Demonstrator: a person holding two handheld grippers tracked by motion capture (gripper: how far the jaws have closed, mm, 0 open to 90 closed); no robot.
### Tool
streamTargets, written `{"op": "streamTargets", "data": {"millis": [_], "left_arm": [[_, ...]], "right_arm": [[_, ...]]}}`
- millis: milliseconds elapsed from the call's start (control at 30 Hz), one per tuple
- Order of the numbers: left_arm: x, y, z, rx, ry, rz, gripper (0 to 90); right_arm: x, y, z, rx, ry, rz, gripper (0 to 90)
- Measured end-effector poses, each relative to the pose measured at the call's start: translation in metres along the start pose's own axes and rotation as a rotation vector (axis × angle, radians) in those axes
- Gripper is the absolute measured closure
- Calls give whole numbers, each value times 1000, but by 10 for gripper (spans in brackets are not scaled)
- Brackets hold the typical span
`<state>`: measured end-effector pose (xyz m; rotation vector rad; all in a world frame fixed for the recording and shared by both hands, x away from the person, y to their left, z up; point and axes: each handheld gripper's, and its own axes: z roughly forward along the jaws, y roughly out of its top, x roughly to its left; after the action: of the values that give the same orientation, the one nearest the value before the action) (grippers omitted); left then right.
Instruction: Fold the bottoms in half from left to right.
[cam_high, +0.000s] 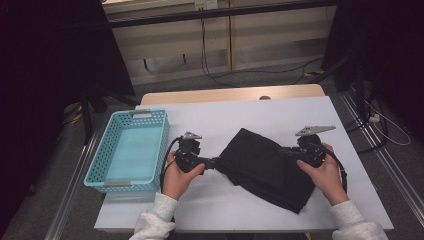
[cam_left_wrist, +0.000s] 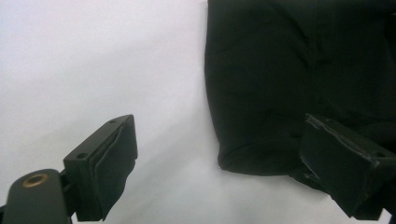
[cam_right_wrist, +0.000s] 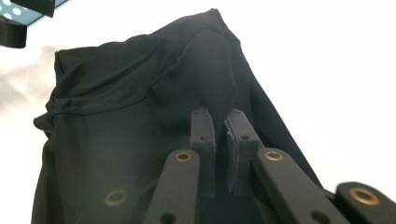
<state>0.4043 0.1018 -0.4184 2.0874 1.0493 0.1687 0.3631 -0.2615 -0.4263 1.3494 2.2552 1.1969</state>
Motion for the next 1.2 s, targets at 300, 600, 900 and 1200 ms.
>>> {"op": "streamTargets", "data": {"millis": [300, 600, 900, 1200], "left_arm": [[-2, 1, 0, -11, -13, 10, 116], [-4, 1, 1, -11, -8, 8, 115], [-2, 2, 0, -12, -10, 8, 115], [-2, 4, 1, -21, -11, 8, 115]], "right_arm": [[-3, -4, -7, 1, 10, 8, 830], [-7, -9, -14, 10, 17, 18, 831], [-10, -14, -20, 10, 12, 11, 831], [-9, -18, -26, 10, 12, 8, 831]]}}
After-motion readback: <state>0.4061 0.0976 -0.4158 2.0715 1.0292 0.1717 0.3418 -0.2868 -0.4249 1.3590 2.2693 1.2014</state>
